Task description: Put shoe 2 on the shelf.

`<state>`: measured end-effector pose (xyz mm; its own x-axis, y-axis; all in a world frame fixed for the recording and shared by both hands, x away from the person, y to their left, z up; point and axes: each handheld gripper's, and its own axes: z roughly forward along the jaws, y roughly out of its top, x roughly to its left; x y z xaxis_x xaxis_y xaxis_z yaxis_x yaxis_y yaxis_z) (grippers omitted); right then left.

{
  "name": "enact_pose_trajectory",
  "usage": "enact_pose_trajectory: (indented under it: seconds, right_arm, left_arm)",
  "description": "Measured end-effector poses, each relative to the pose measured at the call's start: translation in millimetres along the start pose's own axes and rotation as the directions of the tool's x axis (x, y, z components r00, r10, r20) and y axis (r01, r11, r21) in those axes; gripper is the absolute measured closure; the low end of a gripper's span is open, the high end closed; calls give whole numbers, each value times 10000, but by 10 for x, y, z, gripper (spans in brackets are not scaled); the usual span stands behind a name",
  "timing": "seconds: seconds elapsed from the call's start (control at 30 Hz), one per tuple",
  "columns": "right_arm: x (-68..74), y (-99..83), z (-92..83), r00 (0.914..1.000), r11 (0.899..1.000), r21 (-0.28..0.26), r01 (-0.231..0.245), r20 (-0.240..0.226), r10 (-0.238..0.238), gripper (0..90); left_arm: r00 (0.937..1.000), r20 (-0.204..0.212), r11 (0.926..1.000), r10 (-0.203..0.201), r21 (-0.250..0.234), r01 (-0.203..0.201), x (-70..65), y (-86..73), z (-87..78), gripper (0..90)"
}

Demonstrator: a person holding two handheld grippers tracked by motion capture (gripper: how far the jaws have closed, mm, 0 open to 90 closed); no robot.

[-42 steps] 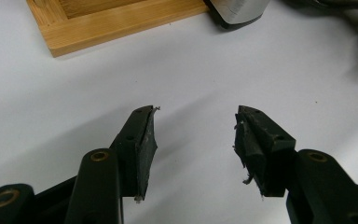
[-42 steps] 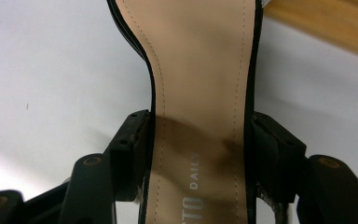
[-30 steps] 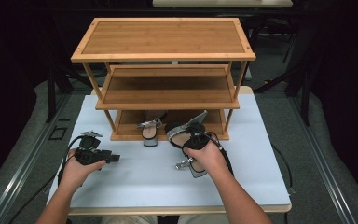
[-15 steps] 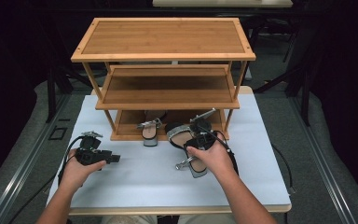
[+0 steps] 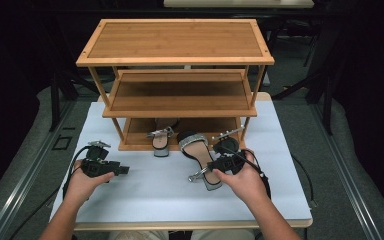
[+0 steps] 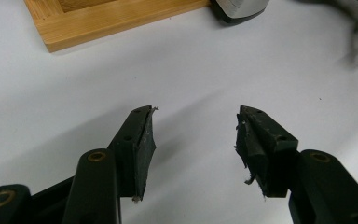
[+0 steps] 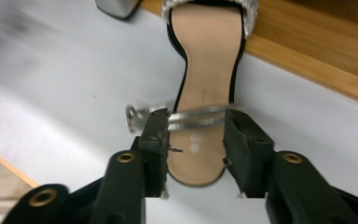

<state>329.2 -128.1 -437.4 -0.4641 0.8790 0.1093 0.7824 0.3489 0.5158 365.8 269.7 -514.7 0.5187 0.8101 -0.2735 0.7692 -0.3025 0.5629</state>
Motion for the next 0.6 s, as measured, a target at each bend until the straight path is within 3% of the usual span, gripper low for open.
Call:
enact_pose_trajectory:
  seconds: [0.23,0.6]
  right_arm:
    - [10,-241,31,9995,9998,21,177,256,-177,738]
    - [-68,-509,192,9995,9988,450,-206,228,195,878]
  left_arm:
    - [10000,1,10000,8,25,-8,-2,-1,4,463]
    - [10000,-37,10000,-5,70,6,-2,-4,15,463]
